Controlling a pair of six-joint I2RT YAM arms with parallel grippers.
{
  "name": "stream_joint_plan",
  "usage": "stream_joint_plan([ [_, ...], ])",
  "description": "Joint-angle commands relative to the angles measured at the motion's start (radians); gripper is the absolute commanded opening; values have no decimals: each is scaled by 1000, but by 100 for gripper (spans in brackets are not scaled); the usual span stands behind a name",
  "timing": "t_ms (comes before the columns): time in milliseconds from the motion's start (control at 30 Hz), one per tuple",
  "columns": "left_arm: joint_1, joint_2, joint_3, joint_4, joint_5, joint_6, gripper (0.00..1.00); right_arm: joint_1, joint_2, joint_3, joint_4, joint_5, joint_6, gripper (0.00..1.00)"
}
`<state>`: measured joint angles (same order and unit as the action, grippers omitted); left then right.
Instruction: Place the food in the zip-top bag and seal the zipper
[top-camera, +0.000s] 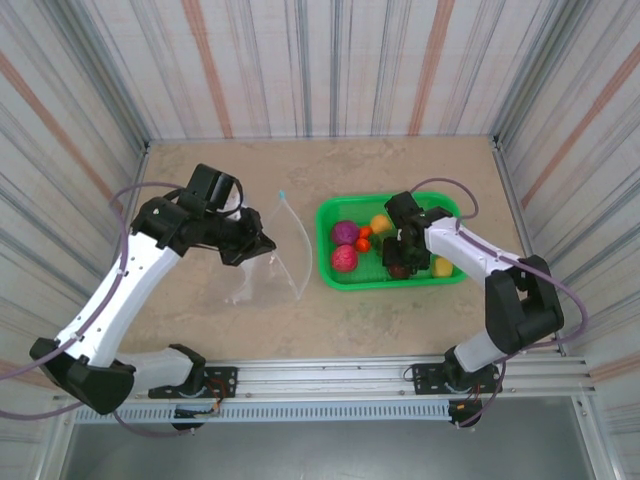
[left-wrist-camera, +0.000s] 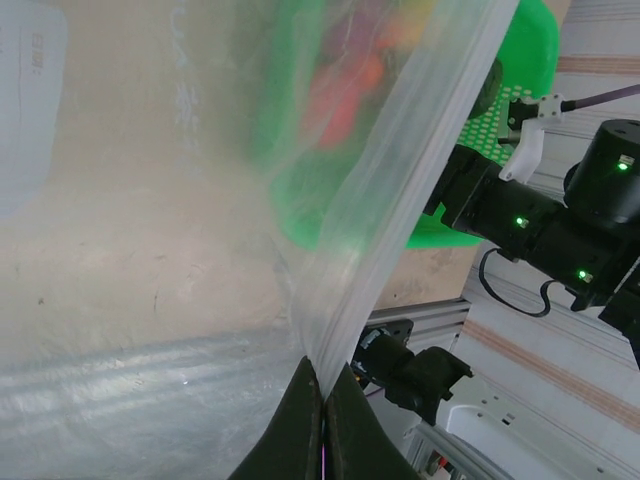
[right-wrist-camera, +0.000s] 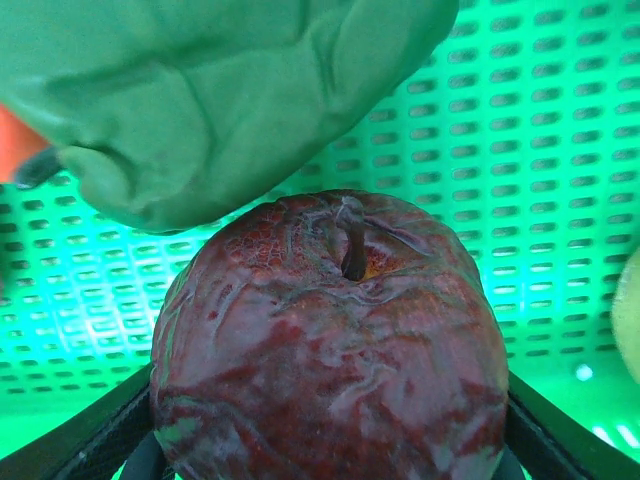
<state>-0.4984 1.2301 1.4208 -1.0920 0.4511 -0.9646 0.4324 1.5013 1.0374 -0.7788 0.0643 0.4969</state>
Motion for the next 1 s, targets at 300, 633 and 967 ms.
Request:
stream_joint_plan([
  [300, -16, 88, 156, 24, 56, 53, 0, 177, -275, 375, 63, -308, 31, 57],
  [633, -20, 123, 229, -9, 76, 97, 0, 315, -202, 441, 268, -559, 82, 57],
  [967, -20, 111, 298, -8, 130, 95, 0, 382, -109, 434, 170, -304, 48, 53],
])
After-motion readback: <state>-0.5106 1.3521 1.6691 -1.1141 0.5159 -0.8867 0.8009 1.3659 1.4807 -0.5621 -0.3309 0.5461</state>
